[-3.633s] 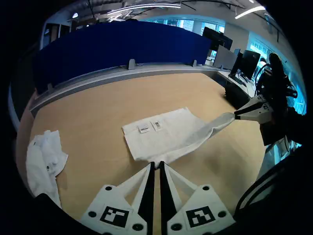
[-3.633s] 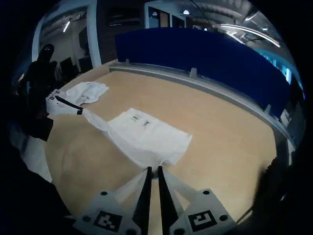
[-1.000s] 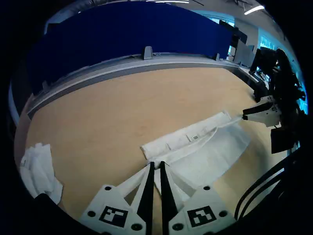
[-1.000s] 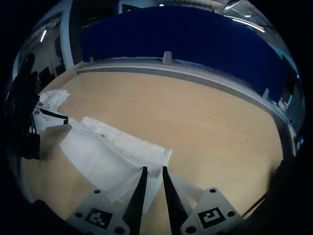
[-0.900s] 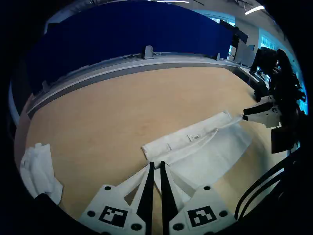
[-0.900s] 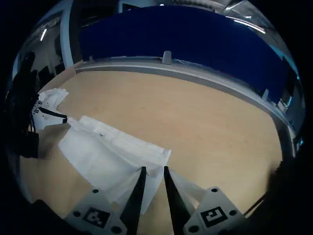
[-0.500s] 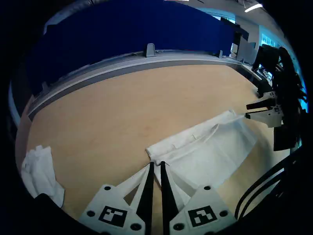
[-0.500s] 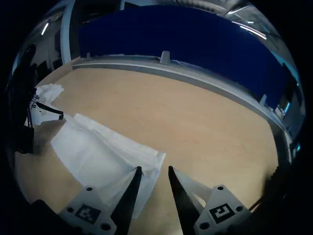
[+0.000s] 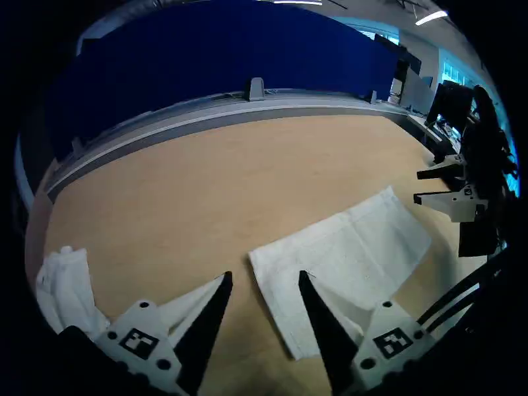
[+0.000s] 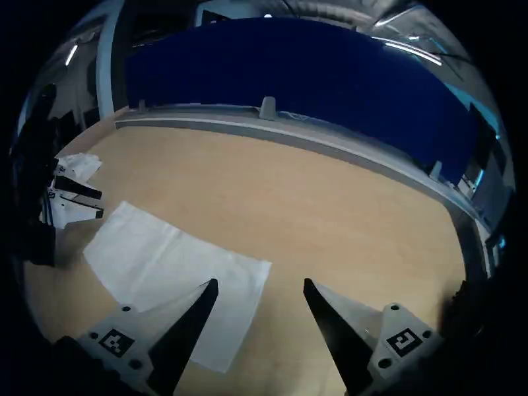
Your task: Fold towel
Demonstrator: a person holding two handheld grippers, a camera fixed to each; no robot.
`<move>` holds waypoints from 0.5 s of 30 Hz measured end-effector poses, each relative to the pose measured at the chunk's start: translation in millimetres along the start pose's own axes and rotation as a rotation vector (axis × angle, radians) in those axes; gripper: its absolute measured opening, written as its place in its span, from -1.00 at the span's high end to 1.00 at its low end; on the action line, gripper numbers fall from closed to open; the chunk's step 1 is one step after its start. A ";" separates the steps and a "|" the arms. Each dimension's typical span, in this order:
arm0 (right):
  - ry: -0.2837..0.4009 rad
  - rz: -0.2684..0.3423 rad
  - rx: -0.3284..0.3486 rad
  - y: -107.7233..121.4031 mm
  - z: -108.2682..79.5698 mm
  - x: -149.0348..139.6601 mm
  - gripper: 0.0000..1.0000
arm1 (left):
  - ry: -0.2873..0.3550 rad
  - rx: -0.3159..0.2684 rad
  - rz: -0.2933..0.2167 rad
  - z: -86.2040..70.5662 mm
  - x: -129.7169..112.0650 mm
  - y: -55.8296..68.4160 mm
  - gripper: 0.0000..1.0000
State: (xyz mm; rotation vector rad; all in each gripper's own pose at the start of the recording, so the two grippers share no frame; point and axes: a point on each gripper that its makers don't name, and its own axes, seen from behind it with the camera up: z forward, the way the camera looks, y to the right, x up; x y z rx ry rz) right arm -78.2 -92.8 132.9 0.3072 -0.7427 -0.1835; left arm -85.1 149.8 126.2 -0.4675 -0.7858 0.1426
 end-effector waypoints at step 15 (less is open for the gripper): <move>-0.002 -0.002 0.019 -4.6 -22.5 -10.8 -1.00 | 0.024 0.025 -0.027 -21.1 0.2 -3.8 -0.84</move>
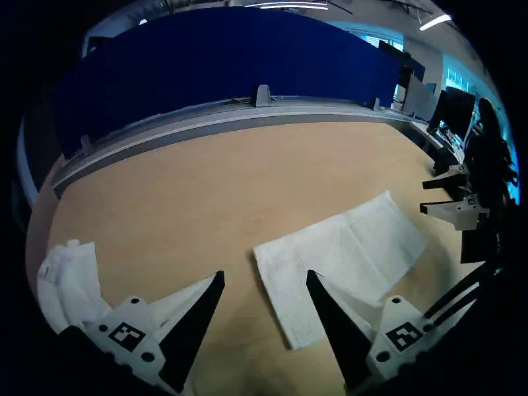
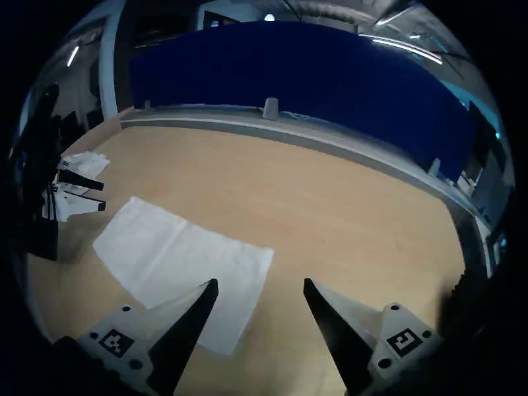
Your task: Fold towel
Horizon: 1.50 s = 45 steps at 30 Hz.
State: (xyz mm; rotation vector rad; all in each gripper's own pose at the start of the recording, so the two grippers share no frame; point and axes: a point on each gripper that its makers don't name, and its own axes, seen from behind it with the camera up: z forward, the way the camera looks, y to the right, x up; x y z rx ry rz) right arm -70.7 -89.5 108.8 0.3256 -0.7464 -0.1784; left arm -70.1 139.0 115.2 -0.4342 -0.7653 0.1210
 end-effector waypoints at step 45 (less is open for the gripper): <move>-0.110 -0.209 0.222 -38.9 -33.4 -78.4 -0.68 | -0.030 0.179 -0.159 -149.7 -115.0 -11.9 -0.84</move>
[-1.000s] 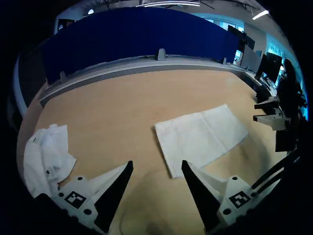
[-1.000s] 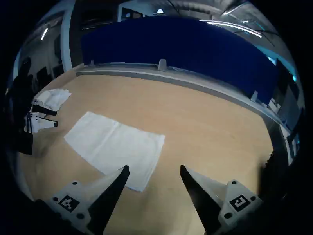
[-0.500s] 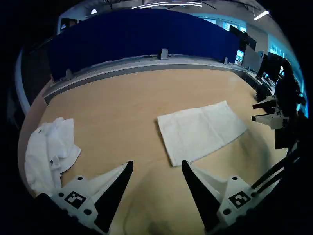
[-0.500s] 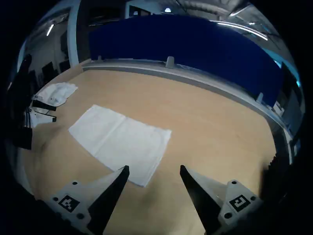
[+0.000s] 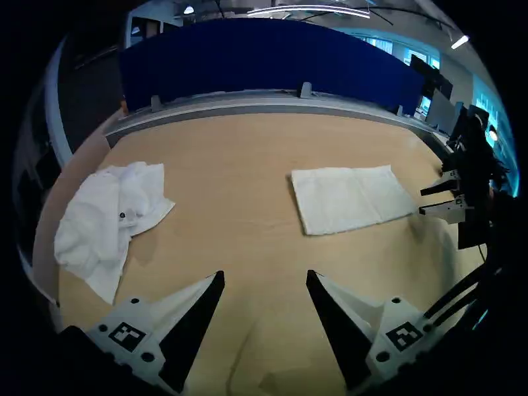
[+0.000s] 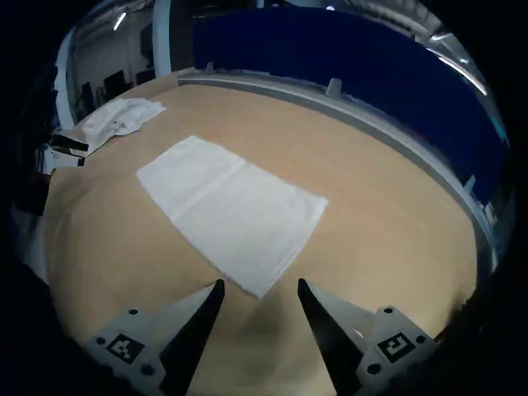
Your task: Fold towel
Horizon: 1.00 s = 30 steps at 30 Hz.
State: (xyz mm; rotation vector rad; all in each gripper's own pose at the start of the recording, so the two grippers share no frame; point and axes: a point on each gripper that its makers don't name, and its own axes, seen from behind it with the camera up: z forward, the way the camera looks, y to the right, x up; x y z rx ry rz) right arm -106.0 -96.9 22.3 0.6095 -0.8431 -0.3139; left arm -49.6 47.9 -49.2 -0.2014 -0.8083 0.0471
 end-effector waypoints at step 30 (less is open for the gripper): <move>-0.062 -0.018 0.063 -3.7 20.5 -10.2 0.88 | -0.035 0.022 -0.029 -28.7 -31.3 -16.5 -0.84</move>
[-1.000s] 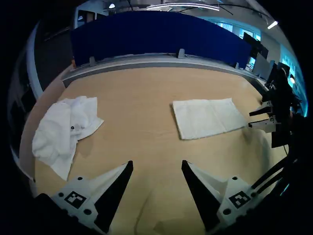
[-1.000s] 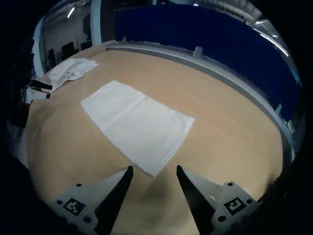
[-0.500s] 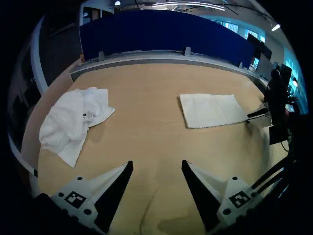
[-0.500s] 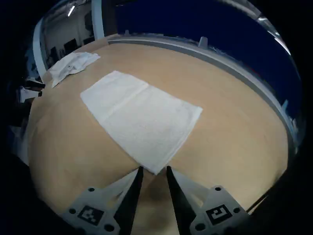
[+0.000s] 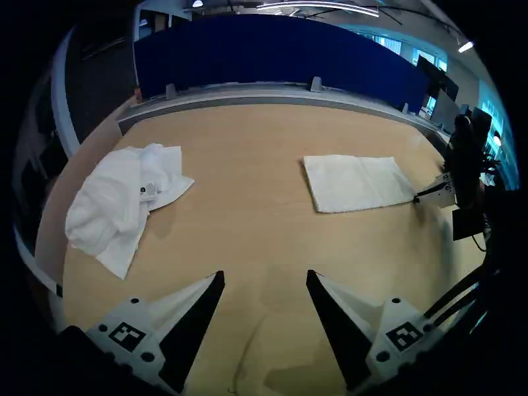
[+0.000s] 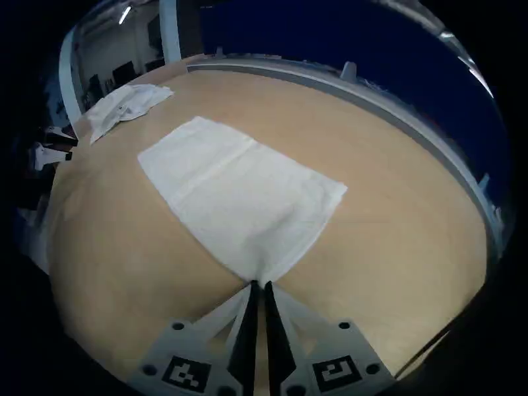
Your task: Fold towel
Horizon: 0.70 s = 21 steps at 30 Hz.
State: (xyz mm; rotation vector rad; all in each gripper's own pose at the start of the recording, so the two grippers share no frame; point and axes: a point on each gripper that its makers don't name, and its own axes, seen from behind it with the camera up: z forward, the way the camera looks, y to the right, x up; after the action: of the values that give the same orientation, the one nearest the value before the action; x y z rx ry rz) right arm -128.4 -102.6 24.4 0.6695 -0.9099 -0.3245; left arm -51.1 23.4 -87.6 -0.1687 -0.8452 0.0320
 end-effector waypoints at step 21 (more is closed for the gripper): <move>0.116 -0.090 -0.024 -0.6 -31.4 93.7 0.88 | 0.024 -0.016 -0.030 -11.5 8.9 -2.0 -0.84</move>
State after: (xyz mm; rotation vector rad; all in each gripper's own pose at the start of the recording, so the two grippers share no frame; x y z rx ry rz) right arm -48.1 -140.0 68.3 0.7014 -0.7656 -0.3725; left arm -36.6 20.7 -88.1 -0.1717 -0.8241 -0.0046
